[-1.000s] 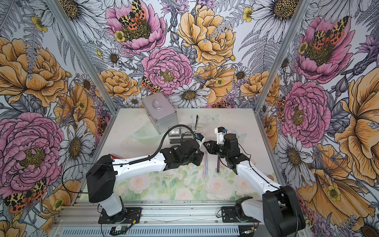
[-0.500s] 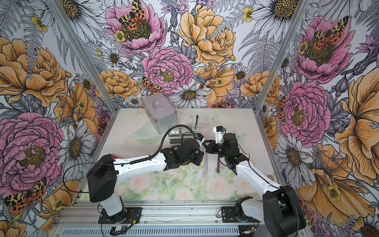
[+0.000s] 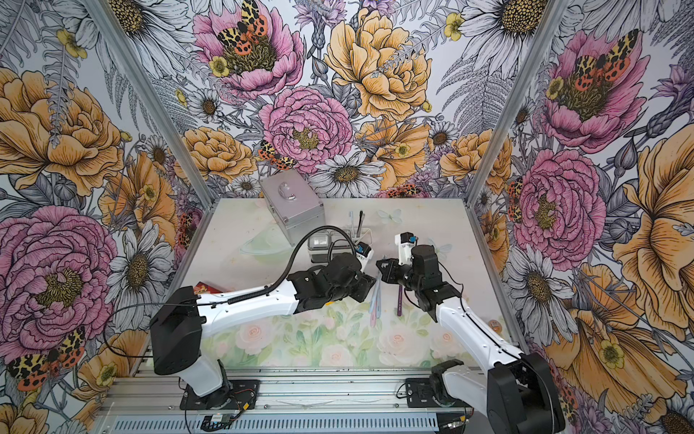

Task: Place the toothbrush into the toothbrush holder
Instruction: Pick up the toothbrush from the center of the board, then place the toothbrush in the toothbrush holder.

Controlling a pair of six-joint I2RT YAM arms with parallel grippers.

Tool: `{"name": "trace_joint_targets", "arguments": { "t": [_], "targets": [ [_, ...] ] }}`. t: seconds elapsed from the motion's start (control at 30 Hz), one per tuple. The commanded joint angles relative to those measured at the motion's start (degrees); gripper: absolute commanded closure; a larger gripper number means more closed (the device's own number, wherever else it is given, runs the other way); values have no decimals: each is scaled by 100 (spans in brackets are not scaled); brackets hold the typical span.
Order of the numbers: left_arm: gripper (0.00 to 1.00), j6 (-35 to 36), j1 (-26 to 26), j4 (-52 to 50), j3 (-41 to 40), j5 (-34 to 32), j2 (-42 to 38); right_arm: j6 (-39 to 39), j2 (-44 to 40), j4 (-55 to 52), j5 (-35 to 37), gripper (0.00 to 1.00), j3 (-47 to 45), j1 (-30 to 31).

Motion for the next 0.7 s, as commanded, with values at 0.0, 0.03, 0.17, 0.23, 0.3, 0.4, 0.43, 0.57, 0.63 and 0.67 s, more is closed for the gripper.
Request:
{"name": "trace_joint_targets", "arguments": {
  "t": [0.0, 0.03, 0.17, 0.23, 0.3, 0.4, 0.43, 0.57, 0.63, 0.67],
  "targets": [
    [56, 159, 146, 101, -155, 13, -428, -157, -125, -105, 208, 100, 229, -13],
    [55, 167, 167, 101, -192, 5, -502, -157, -128, -116, 216, 100, 242, -17],
    [55, 230, 221, 100, -362, -24, -781, -217, -127, -146, 266, 100, 348, -18],
    [54, 238, 247, 110, -458, -28, -890, -294, -88, -205, 282, 100, 438, -16],
    [54, 263, 267, 114, -557, -37, -982, -386, -43, -316, 349, 100, 580, -21],
    [49, 333, 297, 184, -744, -77, -1109, -487, 4, -436, 446, 100, 744, -22],
    [49, 376, 309, 251, -833, -46, -1149, -501, 27, -455, 474, 100, 792, -21],
    [47, 439, 422, 695, -1353, 95, -1445, -541, 135, -466, 477, 100, 976, -14],
    [46, 440, 541, 966, -1630, 253, -1629, -548, 230, -467, 469, 100, 1082, -13],
    [45, 439, 610, 1111, -1777, 363, -1719, -556, 281, -466, 469, 100, 1160, -14]
  ]
}}
